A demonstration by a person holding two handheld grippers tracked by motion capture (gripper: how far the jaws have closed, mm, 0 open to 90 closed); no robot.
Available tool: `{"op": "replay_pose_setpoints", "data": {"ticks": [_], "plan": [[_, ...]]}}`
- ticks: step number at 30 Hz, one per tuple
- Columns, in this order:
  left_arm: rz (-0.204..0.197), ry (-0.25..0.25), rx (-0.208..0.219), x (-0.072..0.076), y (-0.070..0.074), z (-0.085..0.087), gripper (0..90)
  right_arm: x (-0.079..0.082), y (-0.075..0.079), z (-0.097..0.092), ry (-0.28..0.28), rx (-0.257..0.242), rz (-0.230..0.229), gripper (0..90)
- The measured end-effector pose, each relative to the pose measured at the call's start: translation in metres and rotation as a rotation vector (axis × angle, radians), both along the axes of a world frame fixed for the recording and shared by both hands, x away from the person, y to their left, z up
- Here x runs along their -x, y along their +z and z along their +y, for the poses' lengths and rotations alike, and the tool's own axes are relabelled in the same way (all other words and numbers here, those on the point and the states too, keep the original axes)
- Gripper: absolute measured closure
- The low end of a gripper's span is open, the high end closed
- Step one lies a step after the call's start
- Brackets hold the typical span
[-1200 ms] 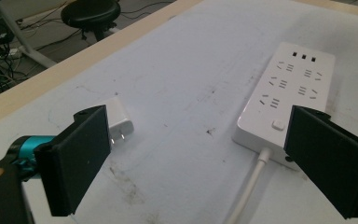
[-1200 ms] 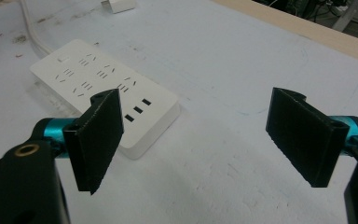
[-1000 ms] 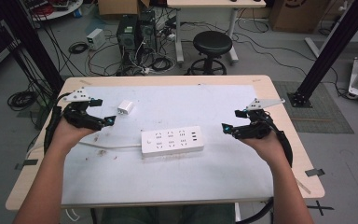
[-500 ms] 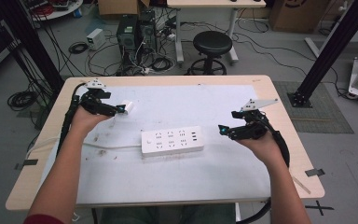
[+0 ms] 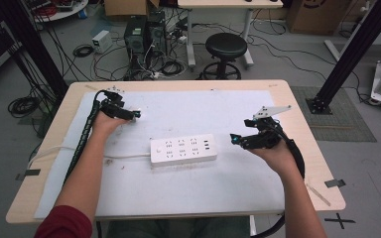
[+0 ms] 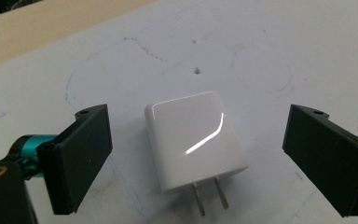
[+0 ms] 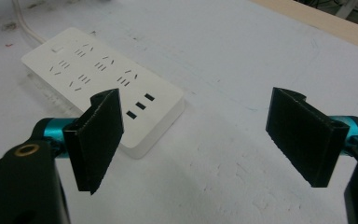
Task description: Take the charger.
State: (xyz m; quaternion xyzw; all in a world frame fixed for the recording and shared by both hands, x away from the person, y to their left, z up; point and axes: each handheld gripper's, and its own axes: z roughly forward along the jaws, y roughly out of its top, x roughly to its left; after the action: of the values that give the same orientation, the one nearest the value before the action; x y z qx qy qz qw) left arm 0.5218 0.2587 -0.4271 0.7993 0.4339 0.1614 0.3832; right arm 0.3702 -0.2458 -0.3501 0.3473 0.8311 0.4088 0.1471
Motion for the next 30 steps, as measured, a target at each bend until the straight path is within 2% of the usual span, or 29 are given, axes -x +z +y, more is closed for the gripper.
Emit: {"op": "replay_pose_setpoints", "data": {"ticks": [11, 12, 22, 23, 30], "plan": [[0.015, 0.012, -0.036, -0.005, -0.013, 0.0, 8.1, -0.006, -0.003, 0.005, -0.001, 0.01, 0.011, 19.3], [0.026, 0.009, -0.042, -0.005, -0.016, -0.001, 9.9, -0.006, -0.004, 0.006, 0.002, 0.011, 0.012, 19.3], [0.022, 0.0, -0.048, -0.005, -0.017, -0.005, 18.0, -0.006, -0.004, 0.006, 0.0, 0.018, 0.016, 19.3], [0.026, -0.005, -0.049, -0.005, -0.017, -0.005, 22.2, -0.005, -0.004, 0.005, -0.002, 0.014, 0.015, 19.3], [0.029, -0.01, -0.053, -0.004, -0.017, -0.008, 29.2, -0.006, -0.004, 0.003, -0.001, 0.012, 0.014, 19.3]]}}
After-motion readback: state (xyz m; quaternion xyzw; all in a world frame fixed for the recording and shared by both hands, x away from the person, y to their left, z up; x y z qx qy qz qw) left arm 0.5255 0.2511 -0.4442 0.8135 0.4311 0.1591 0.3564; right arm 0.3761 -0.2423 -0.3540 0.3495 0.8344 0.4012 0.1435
